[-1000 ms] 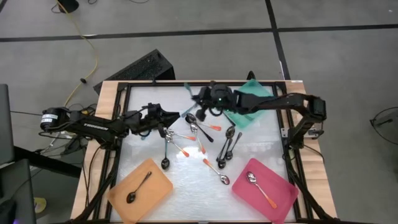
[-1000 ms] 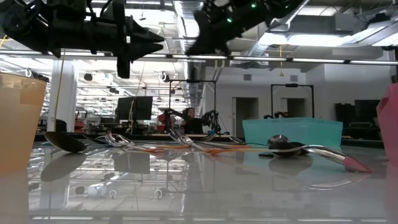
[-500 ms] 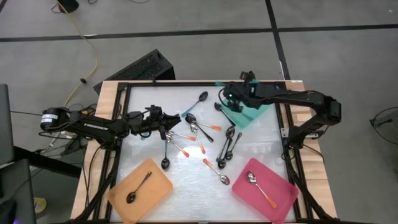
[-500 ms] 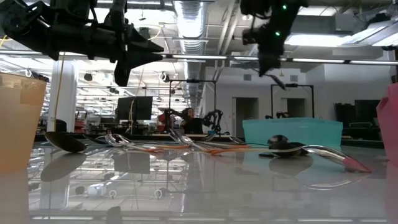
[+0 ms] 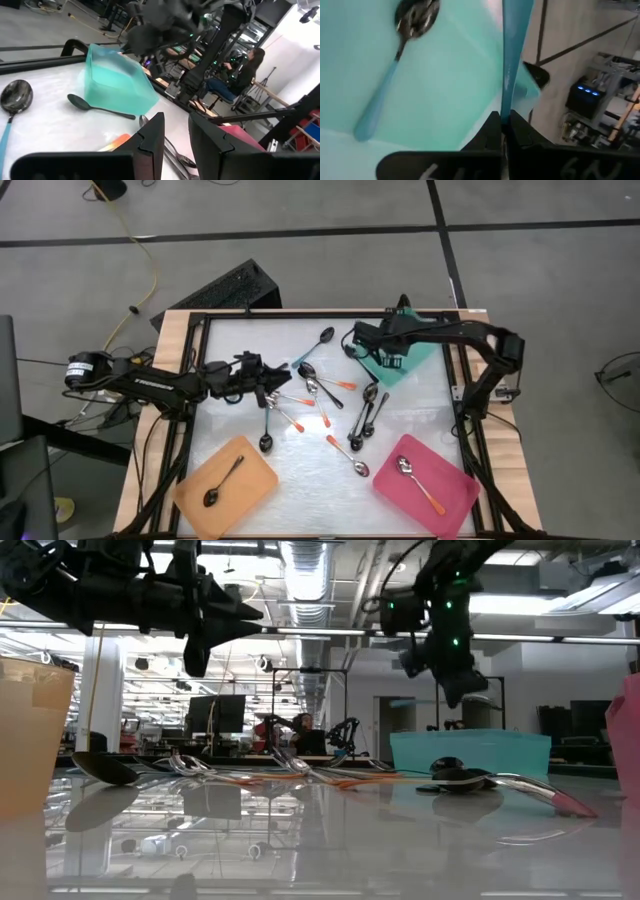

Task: Sort silverware by color (type)
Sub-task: Put the blue spoon into the blue bin

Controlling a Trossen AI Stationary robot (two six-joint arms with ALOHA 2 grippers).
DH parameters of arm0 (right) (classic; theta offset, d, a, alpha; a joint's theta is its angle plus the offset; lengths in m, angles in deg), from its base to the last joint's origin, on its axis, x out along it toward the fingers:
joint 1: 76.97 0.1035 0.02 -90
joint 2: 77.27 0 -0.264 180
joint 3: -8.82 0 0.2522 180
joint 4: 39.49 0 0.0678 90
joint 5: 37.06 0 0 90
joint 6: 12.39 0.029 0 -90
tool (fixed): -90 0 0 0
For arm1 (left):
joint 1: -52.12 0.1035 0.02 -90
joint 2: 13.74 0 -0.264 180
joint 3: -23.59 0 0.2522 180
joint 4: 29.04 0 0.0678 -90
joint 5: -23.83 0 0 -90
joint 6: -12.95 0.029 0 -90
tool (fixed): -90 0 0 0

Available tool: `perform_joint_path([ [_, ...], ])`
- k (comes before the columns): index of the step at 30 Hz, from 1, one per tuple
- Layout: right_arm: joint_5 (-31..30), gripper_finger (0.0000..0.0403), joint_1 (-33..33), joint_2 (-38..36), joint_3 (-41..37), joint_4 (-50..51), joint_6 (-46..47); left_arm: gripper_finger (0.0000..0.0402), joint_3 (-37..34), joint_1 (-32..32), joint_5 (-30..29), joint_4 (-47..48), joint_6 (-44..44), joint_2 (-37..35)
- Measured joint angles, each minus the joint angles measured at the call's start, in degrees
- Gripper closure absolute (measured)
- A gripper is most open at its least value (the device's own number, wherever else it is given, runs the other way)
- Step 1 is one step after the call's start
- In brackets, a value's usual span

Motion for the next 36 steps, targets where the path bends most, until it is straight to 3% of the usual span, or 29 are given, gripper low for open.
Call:
perform_joint_path([
  [4, 0.8, 0.0396, 0.1, -0.2, -4.7, -0.2, -0.1, 0.0329, 0.0, -0.6, 0.0, 0.0, 0.3, 0.0],
  [10, 2.0, 0.0396, -0.4, -7.4, -14.3, -7.3, -1.6, 0.0329, 0.0, -0.6, 0.0, 0.0, 0.4, 0.0],
  [15, 13.5, 0.0396, -2.5, -11.4, -20.4, -16.2, -4.9, 0.0329, 0.0, -0.6, 0.0, 0.0, 0.4, 0.0],
  [19, 13.5, 0.0396, -5.2, -11.6, -24.0, -19.3, -5.0, 0.0329, 0.0, -0.6, 0.0, 0.0, 0.0, 0.0],
  [30, 15.3, 0.039, -9.0, -11.7, -26.3, -23.1, -4.7, 0.0329, 0.0, -0.6, -1.6, 0.0, 0.0, 0.0],
  [36, 16.4, 0.0353, -9.0, -11.7, -26.3, -25.0, -5.0, 0.0329, 0.0, -0.6, -1.6, 0.0, 0.0, 0.0],
])
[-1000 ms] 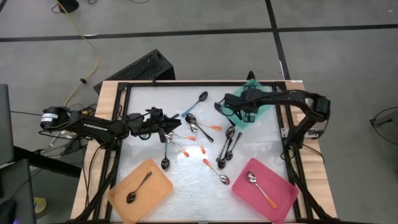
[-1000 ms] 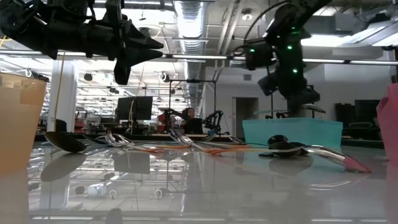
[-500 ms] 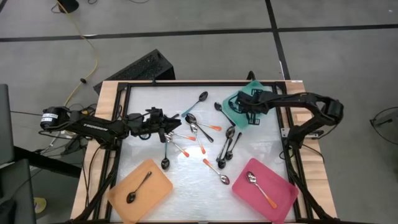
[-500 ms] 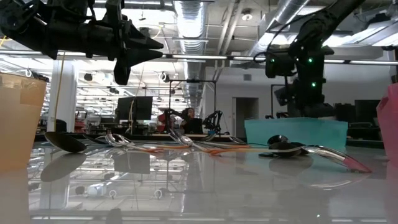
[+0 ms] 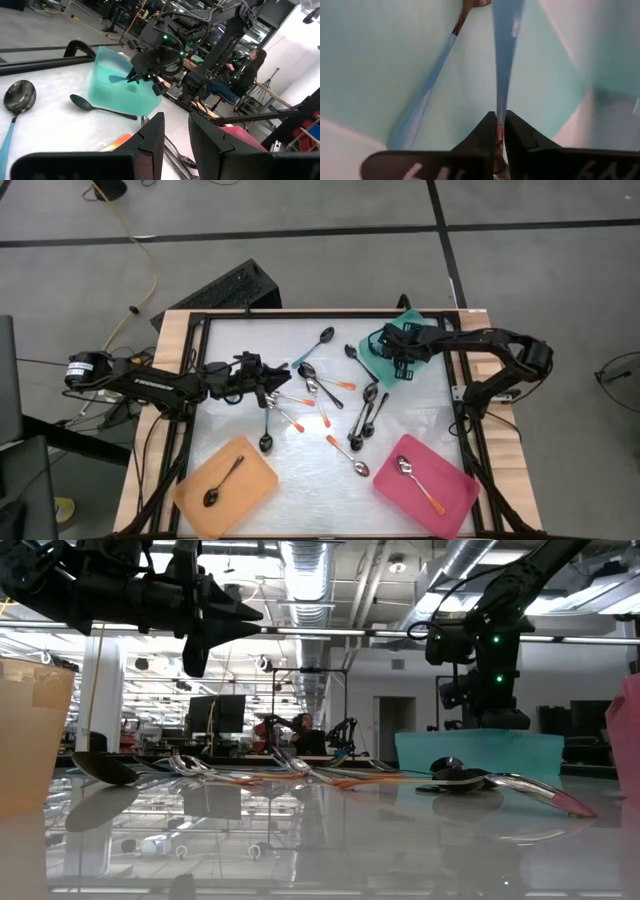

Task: Sort silverware by color (type)
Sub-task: Put the blue spoon into the blue bin, then put the orange spoon into the red bin

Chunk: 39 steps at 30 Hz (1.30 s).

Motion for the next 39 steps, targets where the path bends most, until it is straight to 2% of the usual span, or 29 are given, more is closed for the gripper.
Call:
perform_joint_path([
  [10, 0.0, 0.0305, 0.0, -0.3, 0.0, -0.1, 3.3, 0.0329, 0.0, 0.0, -1.6, 0.5, 0.0, 0.0],
  [14, 0.2, 0.0294, 0.6, -2.9, 1.0, -0.1, 5.1, 0.0328, 0.0, 0.2, -2.4, 0.4, 1.8, 0.0],
  [17, 0.5, 0.029, 1.7, -5.8, 3.0, 0.1, 6.8, 0.0321, 0.3, 0.2, -0.8, 1.2, 4.6, 0.0],
  [22, 2.2, 0.029, 3.8, -11.1, 6.8, 0.1, 11.2, 0.0296, 5.2, 0.2, 1.3, 11.8, 10.8, 0.0],
  [30, 7.8, 0.0289, 9.6, -19.8, 9.3, 0.1, 20.8, 0.0227, 16.6, 0.2, 0.9, 43.0, 22.0, 0.0],
  [34, 9.8, 0.0289, 13.6, -23.2, 9.3, -0.1, 26.2, 0.0213, 18.6, 0.2, 0.0, 52.6, 23.0, 0.0],
  [36, 10.4, 0.0289, 15.8, -24.5, 9.3, -0.1, 28.7, 0.0212, 18.7, 0.2, 0.1, 56.3, 20.5, 0.0],
  [39, 10.8, 0.0289, 19.5, -25.8, 9.3, -0.1, 31.5, 0.0214, 18.7, 0.2, 3.1, 60.1, 17.7, -0.4],
])
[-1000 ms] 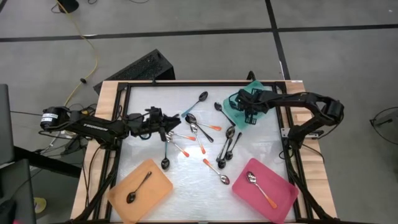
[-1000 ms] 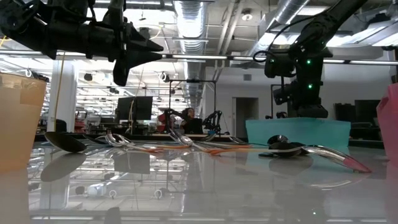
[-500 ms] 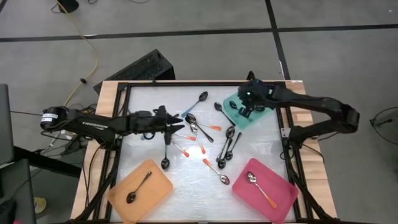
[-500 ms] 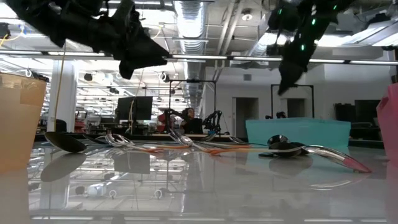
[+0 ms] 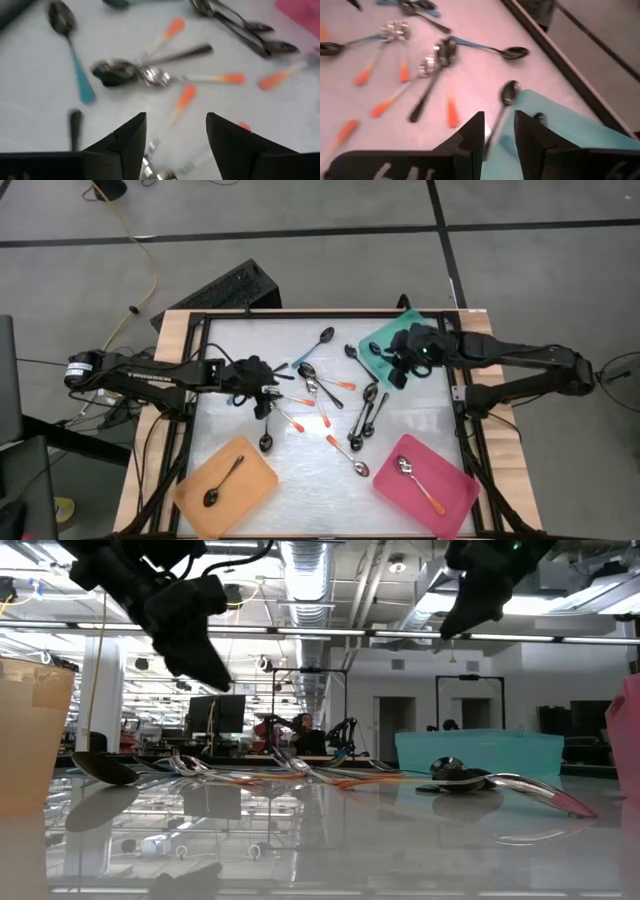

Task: Sort silverware by color (type)
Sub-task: Put the orange spoon into the red bin

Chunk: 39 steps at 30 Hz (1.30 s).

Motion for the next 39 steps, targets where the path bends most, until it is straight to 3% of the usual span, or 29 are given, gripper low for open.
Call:
perform_joint_path([
  [5, 0.0, 0.0289, 5.8, -0.2, 0.0, 0.0, 3.0, 0.0214, 0.0, -1.0, 4.1, 2.7, -0.2, -0.1],
  [17, -0.4, 0.0289, 14.0, 4.5, 0.0, -0.4, 6.5, 0.0215, -0.7, -1.2, -0.4, 5.8, 3.4, 0.5],
  [25, -1.8, 0.0289, 15.2, 9.6, 0.0, -3.5, 6.5, 0.0215, -0.7, -2.1, 2.4, -1.3, 11.4, 2.9],
  [29, -1.8, 0.0289, 15.3, 12.2, 0.0, -5.2, 6.5, 0.0215, -0.7, -1.9, 0.8, -2.9, 15.1, 5.3],
  [39, -1.6, 0.0289, 15.6, 14.5, 0.0, -7.5, 7.4, 0.0215, -0.7, 1.2, 2.3, -12.2, 20.8, 17.0],
])
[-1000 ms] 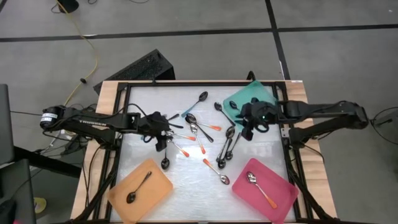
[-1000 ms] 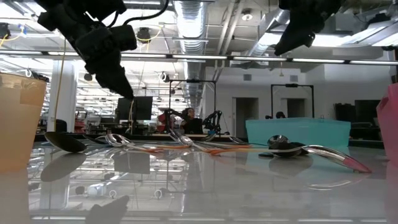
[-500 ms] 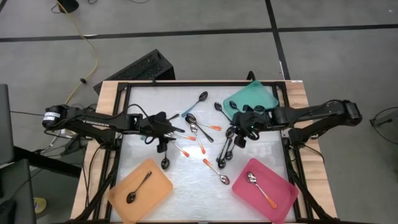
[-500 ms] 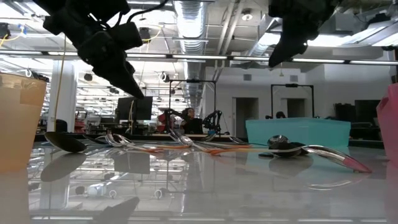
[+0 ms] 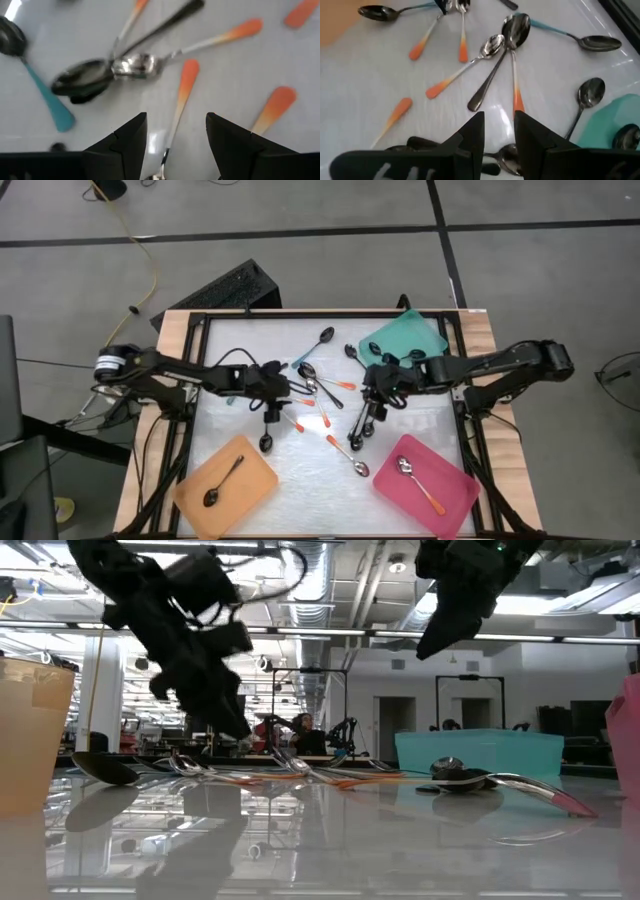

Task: Sort silverware by color (type)
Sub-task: Put the orange spoon into the red bin

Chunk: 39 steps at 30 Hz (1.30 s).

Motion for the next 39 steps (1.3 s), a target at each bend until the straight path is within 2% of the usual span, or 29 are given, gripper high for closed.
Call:
perform_joint_path([
  [7, 0.0, 0.0289, 0.9, -0.6, 0.0, 0.2, 0.1, 0.0215, 0.0, 1.4, 1.3, -0.5, 0.9, 7.5],
  [12, 0.0, 0.0289, 0.8, -0.6, -0.1, -0.2, 0.4, 0.0228, 0.2, 2.5, 5.0, -0.7, 0.0, 10.6],
  [16, 0.0, 0.0289, 0.8, -0.6, -0.1, -0.7, 0.5, 0.0274, 0.2, 3.1, 5.3, -0.4, -0.9, 11.1],
  [22, 0.0, 0.0289, 0.8, -0.6, -0.1, -1.1, 0.6, 0.0381, 0.2, 3.8, 5.0, -0.6, -2.2, 11.3],
  [24, 0.0, 0.0289, 0.8, -0.6, -0.1, -2.1, 0.6, 0.0393, 0.2, 3.9, 4.3, -1.0, -3.5, 11.4],
  [31, -0.1, 0.0289, 1.0, -0.6, -0.1, -7.3, 0.1, 0.04, -0.2, 3.8, 4.2, -3.6, -7.1, 8.7],
  [39, -0.1, 0.0289, 1.9, -3.1, -0.1, -12.6, -1.9, 0.0401, -0.2, 3.9, 2.6, -4.0, -9.8, -1.7],
])
